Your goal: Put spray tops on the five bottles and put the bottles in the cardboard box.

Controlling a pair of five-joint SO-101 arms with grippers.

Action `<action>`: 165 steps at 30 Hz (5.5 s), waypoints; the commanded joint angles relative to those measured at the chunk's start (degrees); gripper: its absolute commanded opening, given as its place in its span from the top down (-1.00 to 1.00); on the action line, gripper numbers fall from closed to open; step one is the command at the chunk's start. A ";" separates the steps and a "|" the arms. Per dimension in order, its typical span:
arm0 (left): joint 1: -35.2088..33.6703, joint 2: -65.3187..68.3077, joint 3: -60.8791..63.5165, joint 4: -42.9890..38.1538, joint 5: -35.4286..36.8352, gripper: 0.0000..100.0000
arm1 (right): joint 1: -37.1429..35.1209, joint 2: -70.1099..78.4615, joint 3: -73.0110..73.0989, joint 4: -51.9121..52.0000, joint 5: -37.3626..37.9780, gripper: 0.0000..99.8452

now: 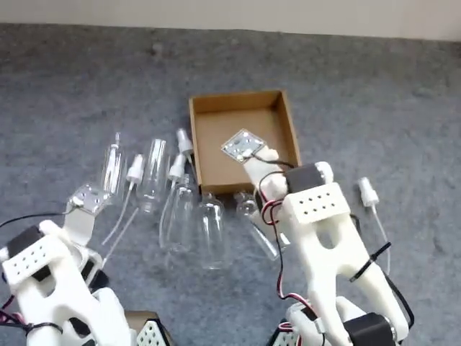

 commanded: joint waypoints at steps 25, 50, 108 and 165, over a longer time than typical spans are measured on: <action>-1.19 -1.01 -16.40 5.36 0.00 0.95 | -3.65 -0.13 4.44 -7.34 -7.91 0.59; 8.84 35.38 -39.60 5.27 14.42 0.95 | -0.48 18.86 7.60 -24.04 -13.27 0.91; 10.42 41.36 -47.34 9.58 19.78 0.61 | 51.30 44.00 -51.03 5.14 13.45 0.52; 10.24 41.36 -52.26 9.85 21.89 0.61 | 14.46 32.40 -41.45 10.07 -7.30 0.99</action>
